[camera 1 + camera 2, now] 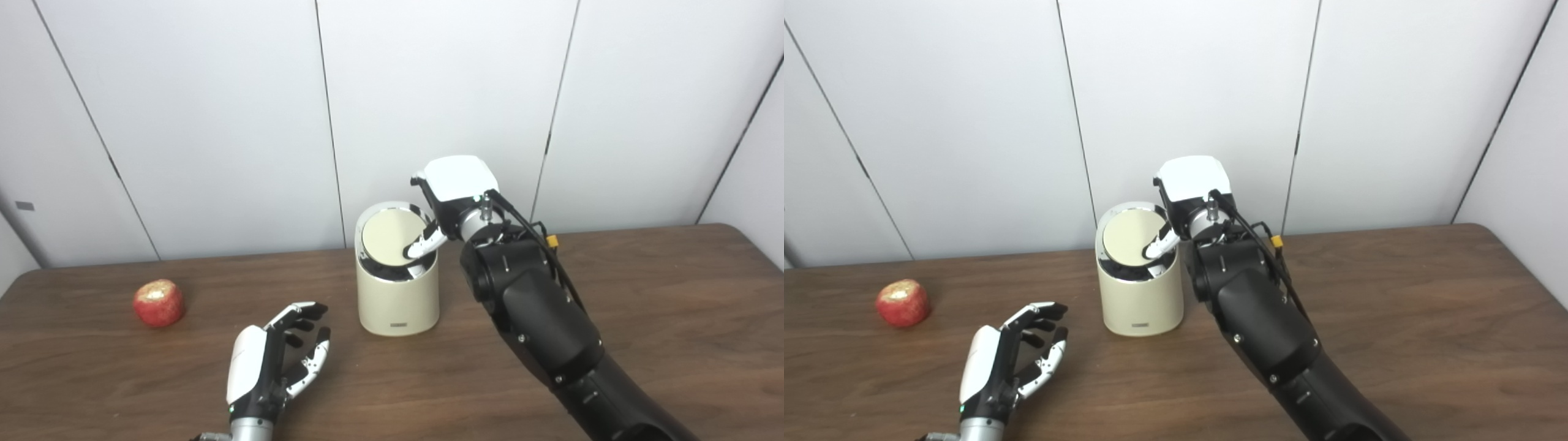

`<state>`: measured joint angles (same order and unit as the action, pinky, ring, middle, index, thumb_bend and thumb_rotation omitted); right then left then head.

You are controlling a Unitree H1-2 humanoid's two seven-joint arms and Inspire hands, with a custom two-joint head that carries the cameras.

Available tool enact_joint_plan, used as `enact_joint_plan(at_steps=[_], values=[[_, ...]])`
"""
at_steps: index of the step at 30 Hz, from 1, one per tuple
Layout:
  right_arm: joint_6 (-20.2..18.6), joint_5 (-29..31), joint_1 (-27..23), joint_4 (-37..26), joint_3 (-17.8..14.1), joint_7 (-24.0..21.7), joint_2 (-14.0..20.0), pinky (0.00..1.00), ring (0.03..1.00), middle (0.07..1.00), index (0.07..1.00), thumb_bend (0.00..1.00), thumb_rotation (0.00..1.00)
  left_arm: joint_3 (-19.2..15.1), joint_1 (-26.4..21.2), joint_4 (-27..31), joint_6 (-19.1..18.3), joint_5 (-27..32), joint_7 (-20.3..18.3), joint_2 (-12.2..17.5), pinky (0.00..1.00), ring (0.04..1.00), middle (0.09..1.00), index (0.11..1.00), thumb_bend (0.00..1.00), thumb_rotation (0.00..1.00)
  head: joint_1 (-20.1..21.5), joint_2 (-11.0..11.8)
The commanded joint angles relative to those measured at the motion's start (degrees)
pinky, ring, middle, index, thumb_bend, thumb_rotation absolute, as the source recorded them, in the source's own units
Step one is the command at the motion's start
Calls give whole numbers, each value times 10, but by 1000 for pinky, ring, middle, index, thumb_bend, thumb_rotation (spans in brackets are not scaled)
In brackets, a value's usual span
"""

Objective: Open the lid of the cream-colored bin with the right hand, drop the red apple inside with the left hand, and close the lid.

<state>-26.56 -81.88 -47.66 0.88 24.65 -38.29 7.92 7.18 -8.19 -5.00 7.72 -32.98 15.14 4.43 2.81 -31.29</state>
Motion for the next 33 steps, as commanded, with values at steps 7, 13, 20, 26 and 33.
enact_joint_plan(at_steps=[7, 13, 20, 26, 33], values=[[12, -12, -14, 19, 14, -16, -18, 717, 837, 878, 857, 960, 436, 4, -4, 7, 8, -3, 7, -1, 536, 655, 690, 697, 263, 297, -1, 0], [18, -21, -9, 37, 25, -19, -17, 696, 828, 873, 858, 940, 473, 5, -4, 9, 7, 0, 6, -4, 536, 656, 692, 699, 262, 279, -3, -1], [20, -21, 2, 52, 29, -15, -16, 711, 838, 877, 866, 963, 479, 5, -5, 4, 12, -3, 12, -3, 536, 655, 690, 695, 273, 326, -4, 0], [17, 7, 11, 19, 9, -1, -14, 727, 844, 882, 864, 905, 499, 3, -5, 2, 13, 0, 11, -3, 532, 653, 689, 696, 266, 298, -2, 3], [-3, 69, 9, -47, -59, -10, -23, 643, 820, 867, 887, 865, 498, 3, -7, -5, 20, 2, 12, 2, 536, 653, 689, 693, 262, 275, 0, 6]])
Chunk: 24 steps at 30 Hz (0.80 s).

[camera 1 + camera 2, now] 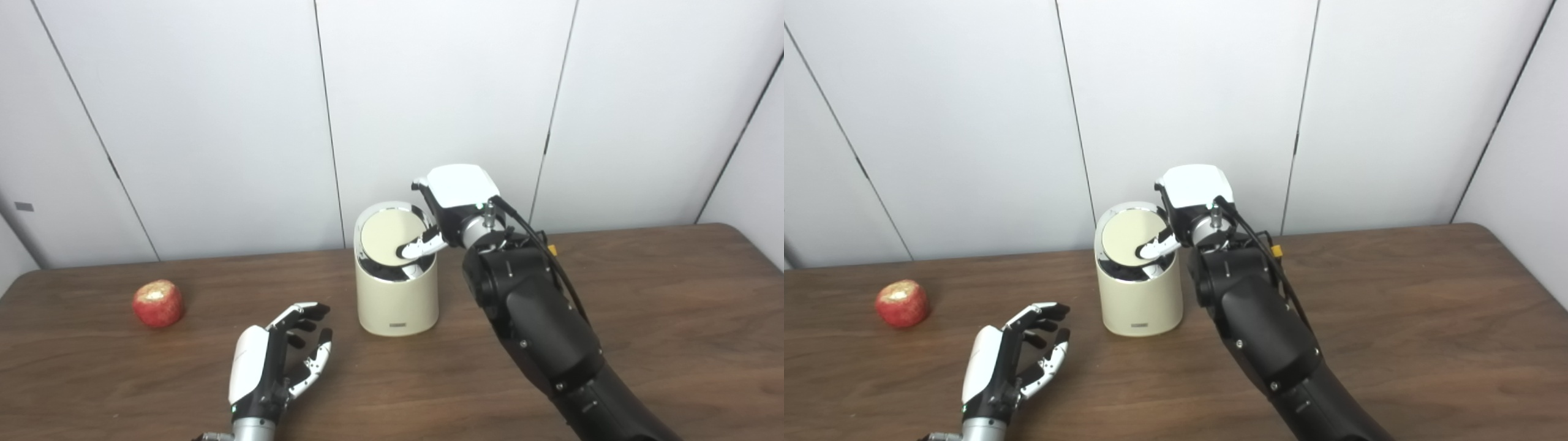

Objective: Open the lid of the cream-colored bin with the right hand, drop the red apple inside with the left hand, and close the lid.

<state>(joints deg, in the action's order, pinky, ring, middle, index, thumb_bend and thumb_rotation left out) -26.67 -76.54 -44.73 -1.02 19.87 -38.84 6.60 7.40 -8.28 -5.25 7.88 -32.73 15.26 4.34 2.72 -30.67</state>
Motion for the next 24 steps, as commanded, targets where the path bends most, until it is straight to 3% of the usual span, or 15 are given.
enact_joint_plan(at_steps=[1, 3, 5, 6, 8, 9, 11, 14, 15, 18, 24], values=[[-2, 23, -20, -35, -17, -7, -10, 490, 656, 760, 866, 870, 491, 1, -6, -3, 18, 0, 11, 3, 537, 654, 690, 695, 262, 278, 1, 0], [-1, 45, -19, -61, -36, -16, -5, 353, 504, 642, 834, 866, 487, 1, -6, -4, 18, 0, 11, 4, 534, 654, 690, 696, 263, 283, 1, 1], [-1, 55, -19, -79, -46, -25, -1, 408, 591, 689, 828, 861, 506, 1, -6, -4, 17, 0, 10, 5, 531, 651, 689, 694, 264, 288, 1, 2], [-2, 57, -18, -86, -56, -27, -4, 503, 691, 760, 797, 859, 517, 1, -6, -4, 17, 1, 9, 5, 533, 652, 689, 695, 266, 294, 2, 2], [-2, 55, -13, -103, -78, -30, -13, 445, 627, 715, 812, 864, 520, 1, -6, -6, 21, 1, 11, 6, 535, 654, 690, 695, 266, 298, 2, 3], [-2, 56, -11, -110, -86, -29, -17, 471, 658, 740, 817, 862, 537, 1, -7, -8, 24, 1, 12, 7, 535, 652, 687, 694, 265, 283, 3, 3], [3, 62, -6, -127, -88, -12, -11, 440, 611, 697, 756, 861, 559, 1, -7, -9, 23, 1, 10, 8, 535, 652, 687, 695, 264, 287, 3, 4], [8, 74, 7, -147, -94, 8, -2, 498, 664, 753, 826, 879, 706, 1, -7, -10, 22, -1, 11, 8, 530, 650, 688, 695, 264, 298, 2, 5], [4, 82, 12, -152, -101, 15, -4, 498, 663, 754, 831, 880, 712, 1, -7, -11, 22, -1, 11, 8, 530, 650, 688, 695, 264, 297, 2, 5], [4, 108, 26, -163, -116, 42, -6, 644, 791, 851, 867, 895, 740, 1, -8, -15, 27, 0, 13, 9, 539, 653, 687, 695, 266, 296, 2, 7], [18, 139, 62, -177, -124, 115, 3, 751, 872, 887, 889, 908, 800, 1, -8, -16, 23, -3, 13, 11, 543, 657, 690, 696, 269, 332, 2, 8]])
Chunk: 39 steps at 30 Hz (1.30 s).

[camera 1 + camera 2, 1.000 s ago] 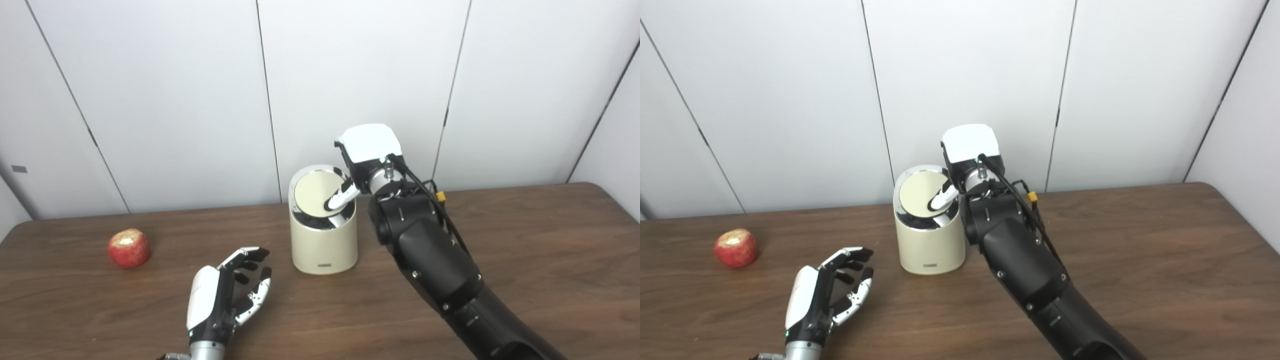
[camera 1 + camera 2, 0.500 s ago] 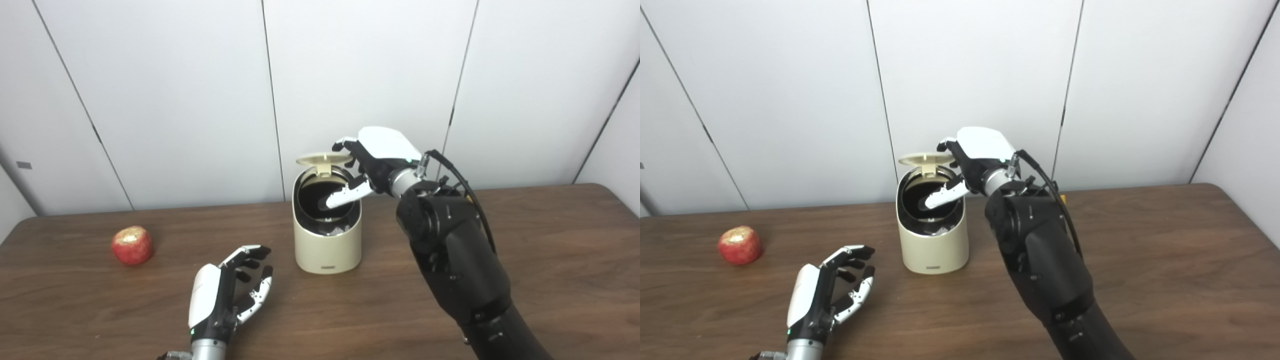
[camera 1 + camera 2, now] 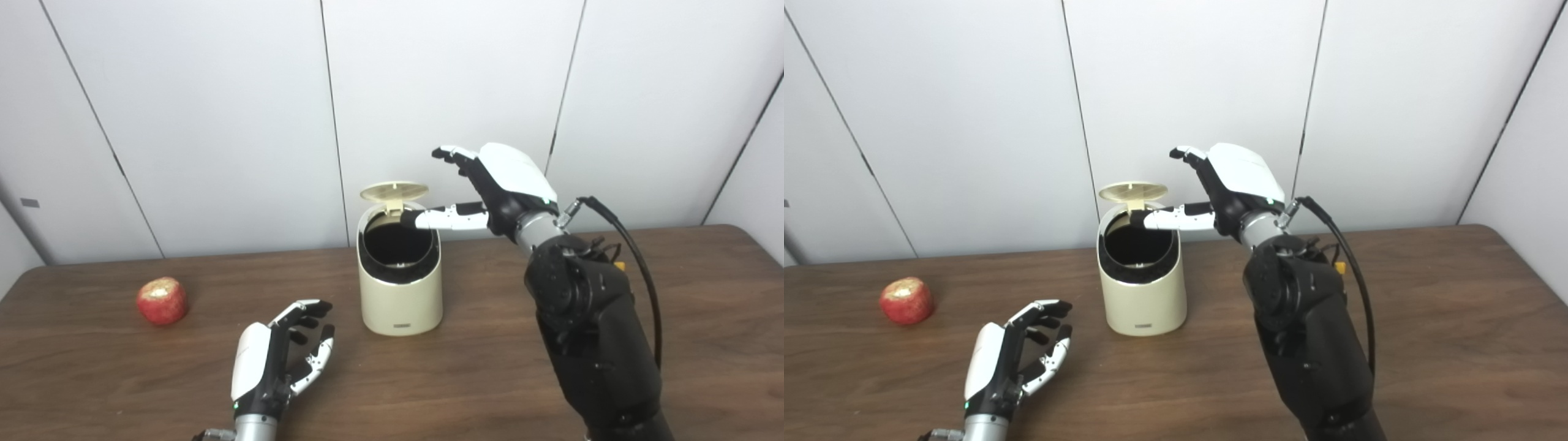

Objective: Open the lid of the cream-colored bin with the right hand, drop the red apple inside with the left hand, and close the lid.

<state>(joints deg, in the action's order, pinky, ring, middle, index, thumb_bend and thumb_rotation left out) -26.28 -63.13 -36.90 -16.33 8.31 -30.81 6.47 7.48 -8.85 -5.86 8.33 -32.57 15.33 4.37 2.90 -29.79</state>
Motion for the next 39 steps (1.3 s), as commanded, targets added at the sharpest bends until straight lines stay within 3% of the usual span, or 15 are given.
enact_joint_plan(at_steps=[1, 5, 9, 12, 15, 17, 19, 21, 25, 30, 35, 39], values=[[14, 6, -13, -25, -8, 45, 4, 751, 875, 892, 897, 911, 794, 0, -3, -9, 17, -5, 12, 11, 546, 659, 691, 697, 268, 334, 0, 0], [9, 27, 4, -25, -17, 88, -1, 747, 876, 917, 920, 908, 713, -1, -2, -10, 17, -6, 14, 11, 543, 656, 690, 696, 273, 345, 0, 0], [12, 53, 32, -38, -30, 131, -5, 675, 838, 920, 935, 869, 659, -2, -2, -10, 18, -4, 14, 11, 537, 654, 687, 692, 272, 333, -1, 1], [40, 93, 72, -45, -40, 174, 1, 736, 880, 941, 929, 787, 622, -2, -4, -12, 18, -6, 16, 12, 529, 648, 684, 694, 271, 349, 0, 2], [114, 155, 124, -25, -57, 253, 6, 750, 869, 915, 909, 720, 575, -3, -5, -15, 20, -6, 19, 14, 522, 643, 684, 693, 273, 357, 1, 3], [184, 198, 150, 7, -66, 310, 13, 711, 816, 851, 848, 569, 513, -4, -6, -19, 23, -6, 21, 16, 523, 645, 686, 693, 274, 378, 1, 3], [231, 233, 170, 36, -77, 346, 17, 640, 760, 801, 794, 407, 547, -5, -6, -20, 19, -5, 20, 16, 529, 650, 689, 696, 278, 409, 1, 4], [293, 270, 192, 71, -86, 384, 23, 591, 720, 764, 764, 346, 577, -7, -6, -20, 18, -4, 20, 17, 532, 652, 691, 696, 277, 422, 4, 4], [360, 309, 215, 109, -87, 419, 31, 527, 663, 716, 736, 316, 550, -8, -6, -21, 18, -3, 19, 18, 532, 653, 693, 696, 272, 401, 4, 4], [387, 308, 238, 119, -82, 444, 34, 434, 588, 670, 723, 292, 467, -11, -6, -24, 26, 4, 21, 18, 541, 657, 692, 695, 270, 402, 4, 4], [364, 331, 264, 116, -81, 426, 30, 620, 729, 757, 746, 278, 507, -14, -6, -25, 33, 10, 21, 16, 542, 659, 693, 697, 266, 381, 3, 4], [363, 353, 281, 128, -81, 423, 24, 622, 731, 758, 753, 272, 454, -14, -5, -24, 29, 9, 17, 18, 543, 658, 694, 697, 268, 421, 3, 4]])
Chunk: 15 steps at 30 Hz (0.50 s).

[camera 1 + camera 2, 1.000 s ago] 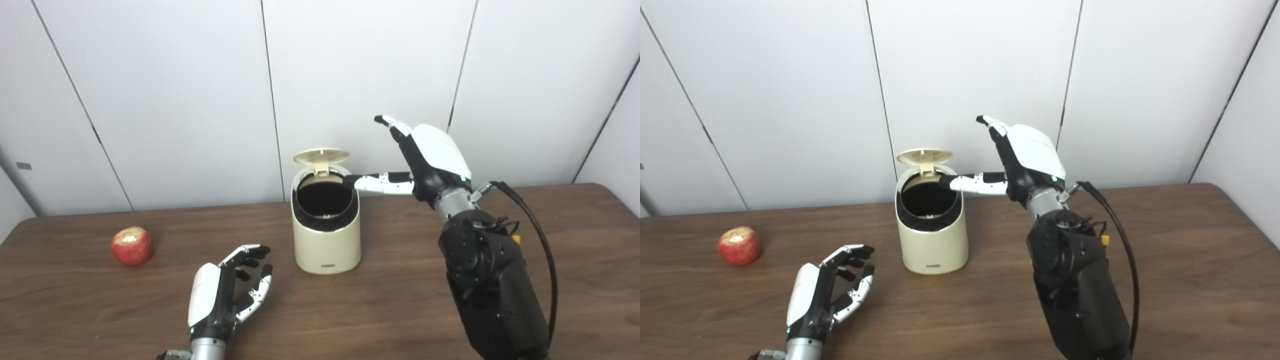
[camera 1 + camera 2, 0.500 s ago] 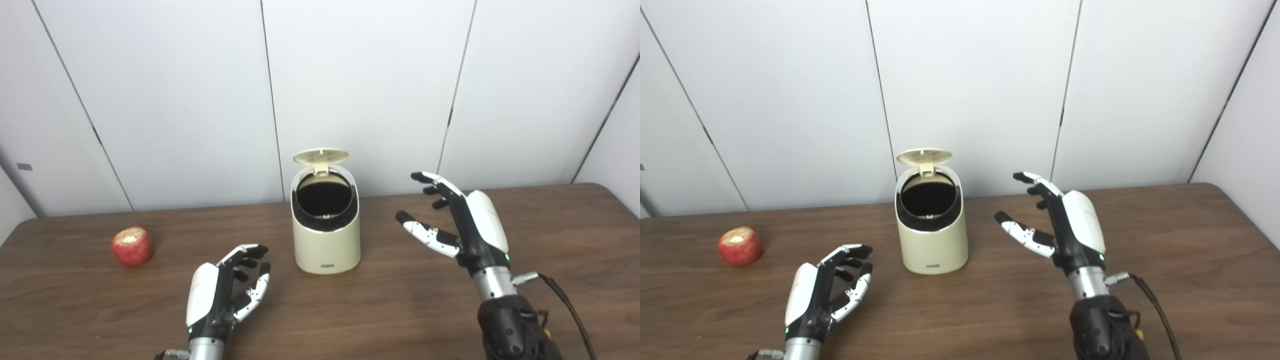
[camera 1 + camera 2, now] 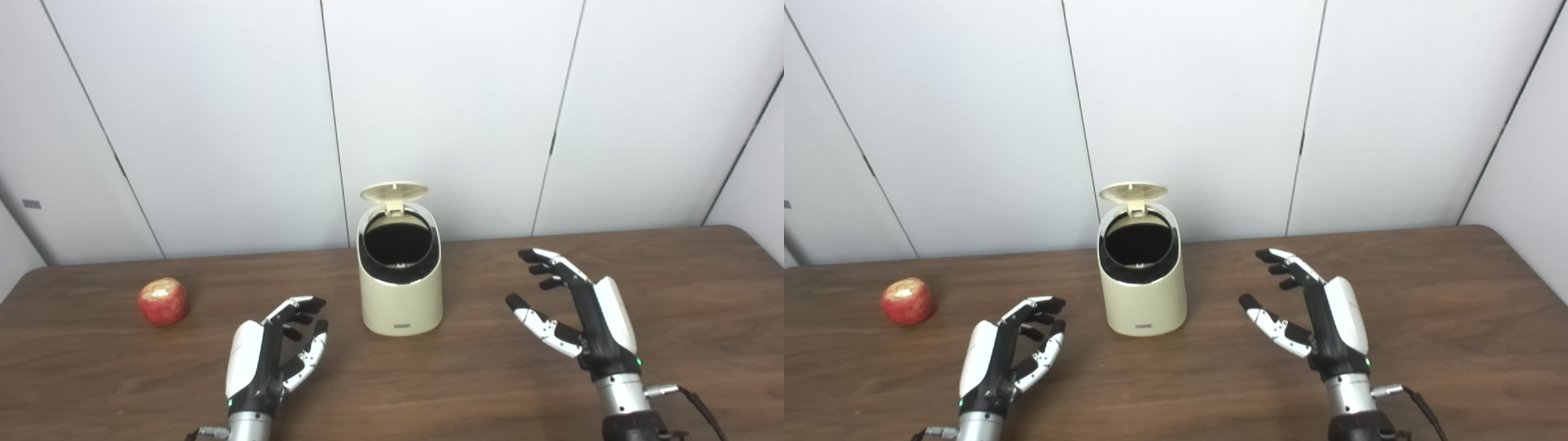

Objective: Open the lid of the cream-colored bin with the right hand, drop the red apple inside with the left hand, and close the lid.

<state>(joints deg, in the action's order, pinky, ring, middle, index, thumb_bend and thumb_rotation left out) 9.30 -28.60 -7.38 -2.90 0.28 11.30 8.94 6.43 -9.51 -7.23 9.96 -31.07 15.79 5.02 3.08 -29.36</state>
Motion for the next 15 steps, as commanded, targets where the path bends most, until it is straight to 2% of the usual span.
enact_joint_plan(at_steps=[1, 3, 7, 13, 15], values=[[5, 7, -11, -5, 0, 1, -1, 625, 733, 758, 753, 271, 450, -3, 1, -12, 15, -5, 14, 11, 540, 656, 692, 696, 268, 415, 1, -1], [4, 6, -7, -1, 1, 2, -1, 635, 740, 761, 751, 271, 452, -3, 1, -13, 17, -6, 15, 12, 540, 655, 690, 694, 267, 405, 1, -2], [14, 14, -5, 18, 1, 6, -2, 679, 765, 770, 753, 268, 388, -4, 2, -10, 16, -3, 14, 11, 547, 659, 690, 695, 263, 362, 1, -2], [11, 19, -7, 35, 0, 8, -2, 666, 760, 769, 750, 263, 390, -4, 2, -13, 16, -6, 18, 12, 535, 653, 689, 694, 271, 373, -1, -1], [5, 21, -7, 38, -1, 8, -4, 652, 752, 767, 751, 265, 364, -6, 2, -9, 14, -6, 17, 13, 533, 653, 691, 695, 275, 360, 1, 0]])
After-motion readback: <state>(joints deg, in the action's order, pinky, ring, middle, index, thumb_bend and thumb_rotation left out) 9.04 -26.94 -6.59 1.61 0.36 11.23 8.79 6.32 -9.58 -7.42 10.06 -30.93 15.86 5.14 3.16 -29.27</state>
